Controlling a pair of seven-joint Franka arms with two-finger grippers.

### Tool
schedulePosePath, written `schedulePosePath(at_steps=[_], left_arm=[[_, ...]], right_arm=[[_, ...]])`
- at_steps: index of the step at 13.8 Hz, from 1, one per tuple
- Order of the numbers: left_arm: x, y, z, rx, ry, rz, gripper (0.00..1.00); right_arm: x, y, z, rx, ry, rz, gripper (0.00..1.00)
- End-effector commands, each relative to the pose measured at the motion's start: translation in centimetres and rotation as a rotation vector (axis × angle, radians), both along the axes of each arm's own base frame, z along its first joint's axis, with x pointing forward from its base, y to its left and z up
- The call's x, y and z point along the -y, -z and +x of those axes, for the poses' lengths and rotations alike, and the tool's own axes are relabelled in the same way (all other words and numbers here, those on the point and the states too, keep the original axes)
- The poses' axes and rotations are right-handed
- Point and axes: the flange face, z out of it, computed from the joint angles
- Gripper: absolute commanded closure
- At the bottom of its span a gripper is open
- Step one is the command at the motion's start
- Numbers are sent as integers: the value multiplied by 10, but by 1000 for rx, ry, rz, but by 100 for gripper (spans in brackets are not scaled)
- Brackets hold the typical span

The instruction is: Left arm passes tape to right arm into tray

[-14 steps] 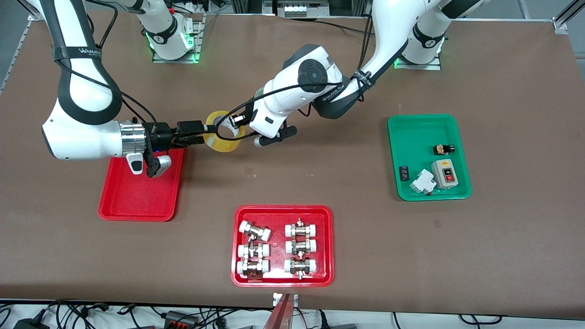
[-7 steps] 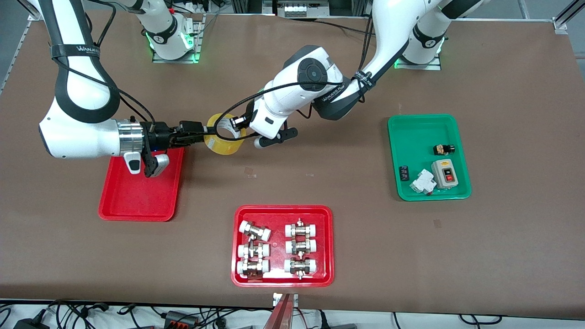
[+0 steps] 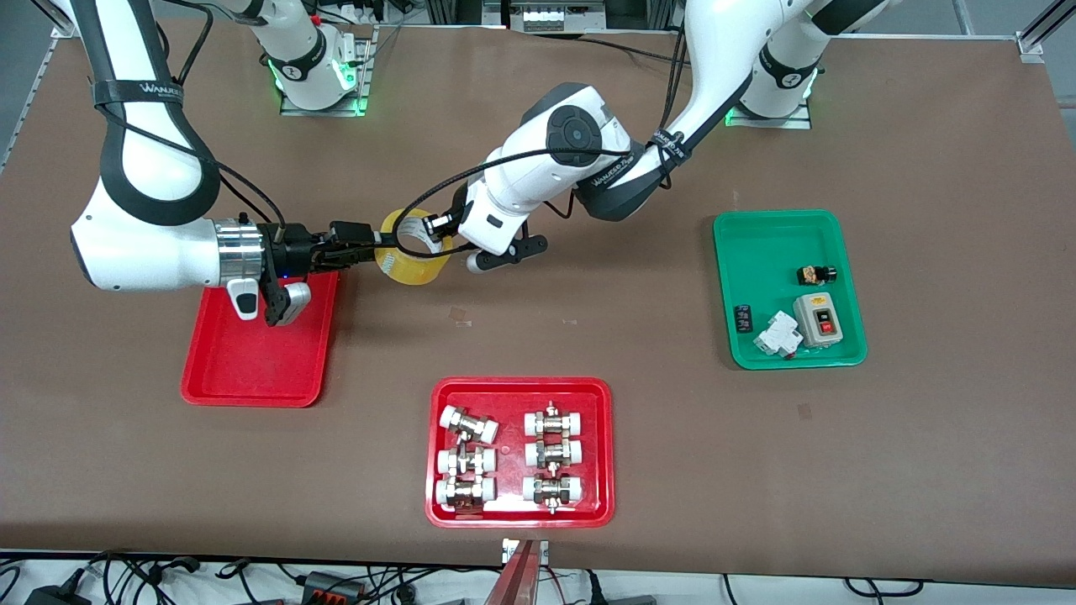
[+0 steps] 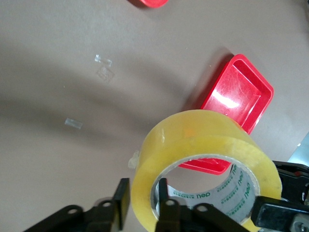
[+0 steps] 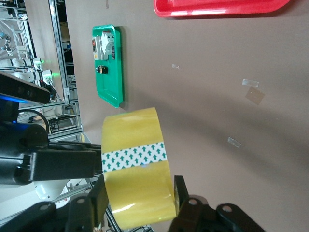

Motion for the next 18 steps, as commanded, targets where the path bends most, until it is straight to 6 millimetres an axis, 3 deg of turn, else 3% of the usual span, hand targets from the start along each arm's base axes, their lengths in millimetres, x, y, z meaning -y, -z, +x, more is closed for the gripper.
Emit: schedulePosePath(at_steps=[1,3,4,6,7,9,12,14,16,18], left_arm=[[-2,-12,9,48,5,-2,0],[-35,-31,40,56,-53,-16,0],[-46,-47,42,19,-55,-29,0],[-92,-58,61,-110,-46,4,0],[-113,-66,66,-160,-25,26,0],[-176,-83,89,-227,-54,72,0],[-231,-113,76,-296,9,228,0],[-267,-128,69,-268,87,358,0],[-286,-146,52,-257,215,445,0],[-321,-154,52,-245,312,481,0]], right_arm=[[-2,-14,-5,16,11,20,100],[-1,-15,-4,20,13,18,100],[0,-16,-4,21,16,19,100],[9,-19,0,17,34,17,100],[22,-19,4,17,56,17,100],[59,-5,11,-2,92,16,100],[121,26,14,-13,110,29,100],[159,59,11,-9,71,14,100],[199,95,6,18,48,26,100],[232,125,-1,38,32,35,100]])
